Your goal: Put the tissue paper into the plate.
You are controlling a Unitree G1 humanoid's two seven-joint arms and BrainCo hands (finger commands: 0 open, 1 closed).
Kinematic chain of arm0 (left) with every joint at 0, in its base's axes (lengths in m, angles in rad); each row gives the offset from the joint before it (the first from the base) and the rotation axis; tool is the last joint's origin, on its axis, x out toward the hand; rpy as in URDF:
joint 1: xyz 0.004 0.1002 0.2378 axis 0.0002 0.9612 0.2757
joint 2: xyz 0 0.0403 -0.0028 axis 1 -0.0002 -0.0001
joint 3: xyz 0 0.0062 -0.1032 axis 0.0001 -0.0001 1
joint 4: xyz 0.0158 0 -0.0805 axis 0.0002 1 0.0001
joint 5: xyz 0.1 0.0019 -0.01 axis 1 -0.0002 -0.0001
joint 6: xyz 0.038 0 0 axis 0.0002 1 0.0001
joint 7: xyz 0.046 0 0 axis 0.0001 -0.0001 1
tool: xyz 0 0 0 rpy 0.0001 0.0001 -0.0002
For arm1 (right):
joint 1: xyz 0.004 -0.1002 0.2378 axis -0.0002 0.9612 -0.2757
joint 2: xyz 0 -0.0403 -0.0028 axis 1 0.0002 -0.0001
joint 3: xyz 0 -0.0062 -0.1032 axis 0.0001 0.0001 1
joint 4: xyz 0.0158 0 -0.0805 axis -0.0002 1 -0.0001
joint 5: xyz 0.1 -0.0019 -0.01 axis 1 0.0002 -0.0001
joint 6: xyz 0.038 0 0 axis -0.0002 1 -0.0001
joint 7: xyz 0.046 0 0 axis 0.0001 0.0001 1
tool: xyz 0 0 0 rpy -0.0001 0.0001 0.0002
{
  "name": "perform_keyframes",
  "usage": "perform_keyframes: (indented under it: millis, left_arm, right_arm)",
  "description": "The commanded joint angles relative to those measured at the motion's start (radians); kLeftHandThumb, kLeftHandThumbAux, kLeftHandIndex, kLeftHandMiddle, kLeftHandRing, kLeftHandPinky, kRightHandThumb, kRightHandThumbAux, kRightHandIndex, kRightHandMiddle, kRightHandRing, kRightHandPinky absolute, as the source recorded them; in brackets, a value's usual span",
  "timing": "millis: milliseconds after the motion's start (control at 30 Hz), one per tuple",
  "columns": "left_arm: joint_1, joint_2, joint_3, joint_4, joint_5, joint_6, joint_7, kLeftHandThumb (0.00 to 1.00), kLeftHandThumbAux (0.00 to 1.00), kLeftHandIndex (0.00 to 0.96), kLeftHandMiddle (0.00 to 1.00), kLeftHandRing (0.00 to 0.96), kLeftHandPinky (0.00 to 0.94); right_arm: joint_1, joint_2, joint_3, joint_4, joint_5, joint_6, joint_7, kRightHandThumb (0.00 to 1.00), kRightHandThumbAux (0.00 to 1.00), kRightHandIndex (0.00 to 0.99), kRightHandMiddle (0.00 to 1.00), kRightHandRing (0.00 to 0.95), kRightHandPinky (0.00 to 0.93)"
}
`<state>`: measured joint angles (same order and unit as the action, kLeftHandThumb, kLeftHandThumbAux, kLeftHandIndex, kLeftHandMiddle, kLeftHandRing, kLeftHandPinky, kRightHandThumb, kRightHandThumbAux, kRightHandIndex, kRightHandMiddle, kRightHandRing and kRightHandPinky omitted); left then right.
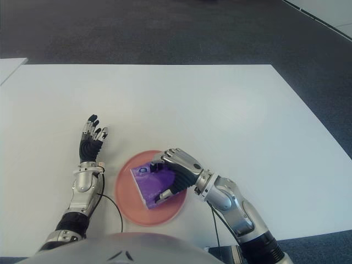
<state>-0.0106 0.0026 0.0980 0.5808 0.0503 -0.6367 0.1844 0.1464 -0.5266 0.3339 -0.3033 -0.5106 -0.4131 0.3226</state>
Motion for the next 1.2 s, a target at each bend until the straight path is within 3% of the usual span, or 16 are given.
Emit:
perform_keyframes:
  millis: [33,133,167,200,233,333,533,633,1067,1200]
  left_arm:
    - [0.074,-0.017,-0.013,0.048,0.021,0.001,0.009,0.204,0.626,0.071,0.026,0.0,0.002]
    - [0.076,-0.019,-0.014,0.043,0.023,0.004,0.012,0.206,0.628,0.07,0.026,0.0,0.001]
    - [0.077,-0.02,-0.014,0.04,0.024,0.004,0.013,0.207,0.631,0.071,0.027,0.0,0.001]
    - [0.078,-0.021,-0.014,0.038,0.024,0.006,0.013,0.21,0.634,0.073,0.028,0.0,0.001]
    - [0.078,-0.021,-0.014,0.036,0.024,0.006,0.013,0.211,0.636,0.074,0.028,0.0,0.001]
    - [0.079,-0.021,-0.014,0.032,0.024,0.006,0.012,0.212,0.637,0.073,0.027,0.0,0.0]
    - [0.084,-0.02,-0.015,0.021,0.025,0.011,0.006,0.202,0.633,0.07,0.024,0.0,0.0]
    - [0.084,-0.02,-0.013,0.02,0.023,0.018,0.005,0.199,0.635,0.068,0.024,0.0,0.0]
    - [0.078,-0.021,-0.008,0.03,0.017,0.016,0.002,0.188,0.638,0.064,0.025,0.0,0.004]
    - [0.075,-0.018,-0.006,0.034,0.017,0.011,0.002,0.186,0.63,0.066,0.023,0.0,0.001]
  right_arm:
    - [0.03,-0.015,0.012,0.013,-0.012,0.042,0.044,0.834,0.676,0.428,0.482,0.611,0.585]
    - [0.049,-0.011,0.016,0.007,-0.024,0.039,0.033,0.829,0.681,0.401,0.512,0.559,0.509]
    - [0.059,-0.011,0.016,0.004,-0.036,0.037,0.026,0.778,0.694,0.404,0.448,0.473,0.433]
    - [0.065,-0.011,0.017,0.001,-0.044,0.037,0.022,0.622,0.655,0.293,0.308,0.31,0.277]
    - [0.07,-0.016,0.018,-0.005,-0.061,0.038,0.023,0.518,0.63,0.221,0.217,0.205,0.177]
    - [0.074,-0.03,0.018,-0.015,-0.095,0.033,0.025,0.301,0.564,0.072,0.071,0.067,0.058]
    - [0.075,-0.087,-0.02,-0.053,-0.119,0.008,0.042,0.142,0.462,0.007,0.007,0.007,0.006]
    - [0.03,-0.097,-0.019,-0.055,-0.088,0.031,0.086,0.112,0.415,0.002,0.002,0.002,0.001]
    - [-0.059,-0.088,-0.013,-0.02,-0.053,0.042,0.144,0.075,0.345,0.0,0.0,0.0,0.0]
    - [-0.154,-0.073,-0.027,-0.021,0.007,0.11,0.214,0.073,0.345,0.0,0.0,0.0,0.0]
